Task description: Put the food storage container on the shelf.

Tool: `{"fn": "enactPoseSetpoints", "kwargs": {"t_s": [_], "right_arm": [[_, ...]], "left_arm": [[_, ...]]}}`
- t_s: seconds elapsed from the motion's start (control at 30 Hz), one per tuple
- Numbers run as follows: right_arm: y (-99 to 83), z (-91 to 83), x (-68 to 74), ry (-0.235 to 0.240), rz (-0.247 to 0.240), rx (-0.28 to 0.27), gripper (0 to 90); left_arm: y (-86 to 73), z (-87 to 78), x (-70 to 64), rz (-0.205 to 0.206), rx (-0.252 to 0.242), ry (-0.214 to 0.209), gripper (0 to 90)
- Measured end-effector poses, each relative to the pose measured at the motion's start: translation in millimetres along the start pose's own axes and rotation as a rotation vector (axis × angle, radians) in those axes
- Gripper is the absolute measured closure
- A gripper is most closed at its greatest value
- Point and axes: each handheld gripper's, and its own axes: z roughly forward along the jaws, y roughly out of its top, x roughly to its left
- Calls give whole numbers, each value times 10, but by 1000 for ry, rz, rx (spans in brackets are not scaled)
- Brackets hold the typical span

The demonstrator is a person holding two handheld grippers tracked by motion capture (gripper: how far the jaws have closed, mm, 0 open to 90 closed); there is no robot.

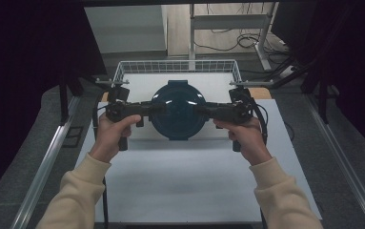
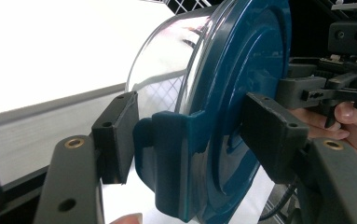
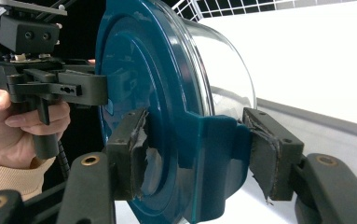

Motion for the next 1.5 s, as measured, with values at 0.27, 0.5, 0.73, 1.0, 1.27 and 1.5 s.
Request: {"fn": "enactPoseSetpoints", "kwargs": {"t_s": [0.27, 0.5, 0.73, 1.0, 1.27, 1.5], "right_arm": [[148, 32, -32, -6, -2, 0, 425], [289, 77, -81, -10, -4, 3, 426], [380, 134, -192, -3, 19, 9, 426], [500, 170, -293, -10, 43, 0, 426], [648, 219, -362, -16, 67, 8, 425], [734, 300, -484, -17, 93, 24, 426]], "left_arm": [[141, 21, 58, -6, -3, -7, 381], [257, 57, 128, -21, -7, -11, 381], [381, 129, 200, -32, 10, -5, 382], [549, 213, 283, -42, 22, -16, 381], [711, 264, 372, -48, 34, -22, 382], [770, 364, 516, -78, 44, -29, 382]]}}
